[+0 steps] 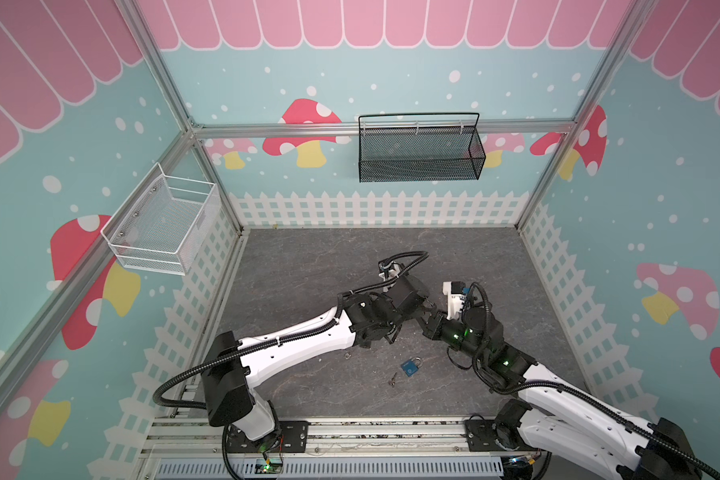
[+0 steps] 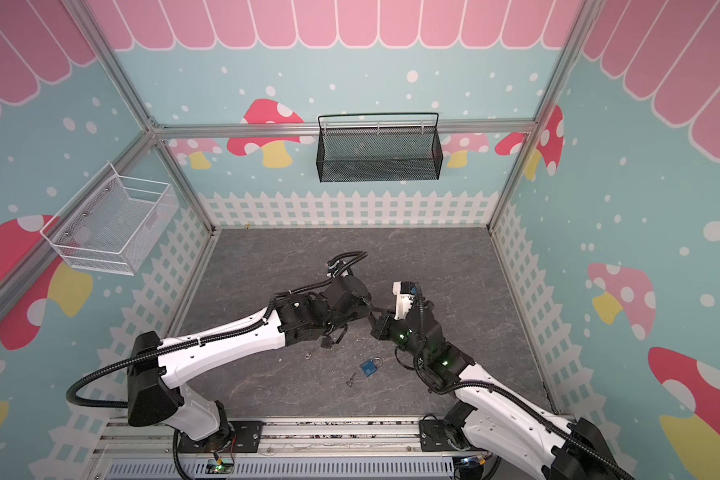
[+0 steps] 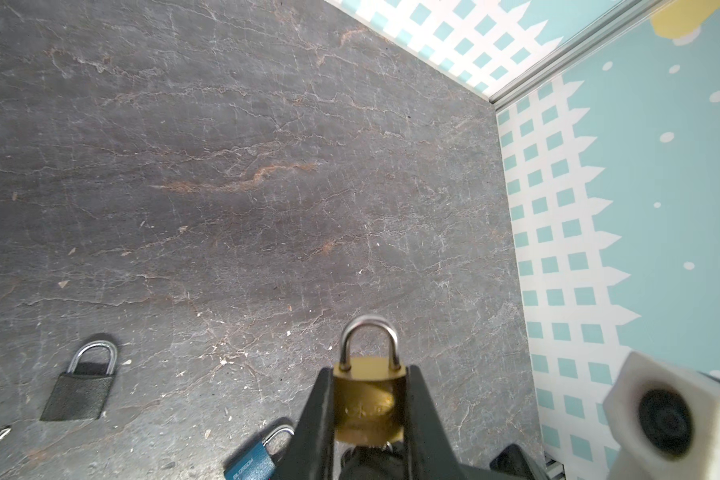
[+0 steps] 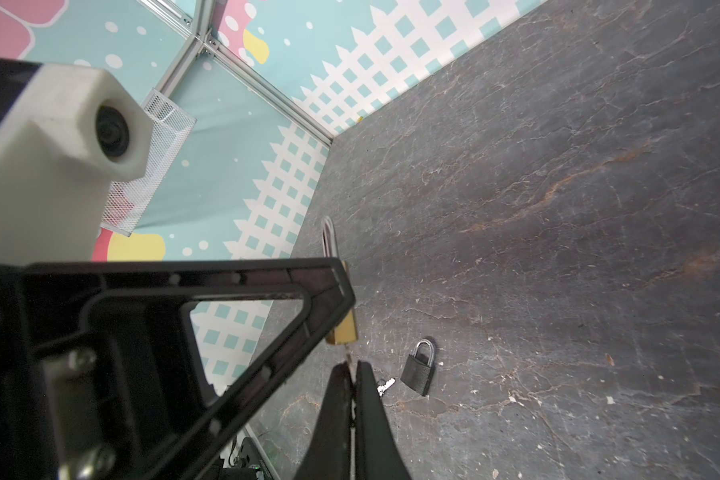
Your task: Unlock with the key
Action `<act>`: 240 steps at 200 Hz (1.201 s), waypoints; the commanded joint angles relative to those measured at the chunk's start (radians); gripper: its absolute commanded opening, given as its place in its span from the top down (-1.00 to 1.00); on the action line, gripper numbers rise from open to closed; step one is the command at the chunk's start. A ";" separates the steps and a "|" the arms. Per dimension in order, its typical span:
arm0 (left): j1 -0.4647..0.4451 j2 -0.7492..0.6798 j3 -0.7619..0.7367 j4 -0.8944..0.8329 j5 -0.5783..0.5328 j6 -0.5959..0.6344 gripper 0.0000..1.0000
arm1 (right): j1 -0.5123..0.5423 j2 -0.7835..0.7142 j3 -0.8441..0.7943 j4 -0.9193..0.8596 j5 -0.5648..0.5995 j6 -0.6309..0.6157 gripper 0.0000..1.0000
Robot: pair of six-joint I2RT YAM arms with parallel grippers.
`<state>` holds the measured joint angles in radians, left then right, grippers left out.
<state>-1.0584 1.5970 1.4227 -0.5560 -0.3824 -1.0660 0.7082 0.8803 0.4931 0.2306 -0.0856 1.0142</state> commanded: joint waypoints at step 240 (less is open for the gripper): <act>-0.003 -0.160 -0.281 0.074 0.128 -0.080 1.00 | -0.033 0.095 0.086 0.244 -0.270 0.111 1.00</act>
<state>-1.0447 1.4300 1.1797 -0.4244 -0.3660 -1.1221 0.6880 0.9920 0.5640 0.1967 -0.3202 1.0676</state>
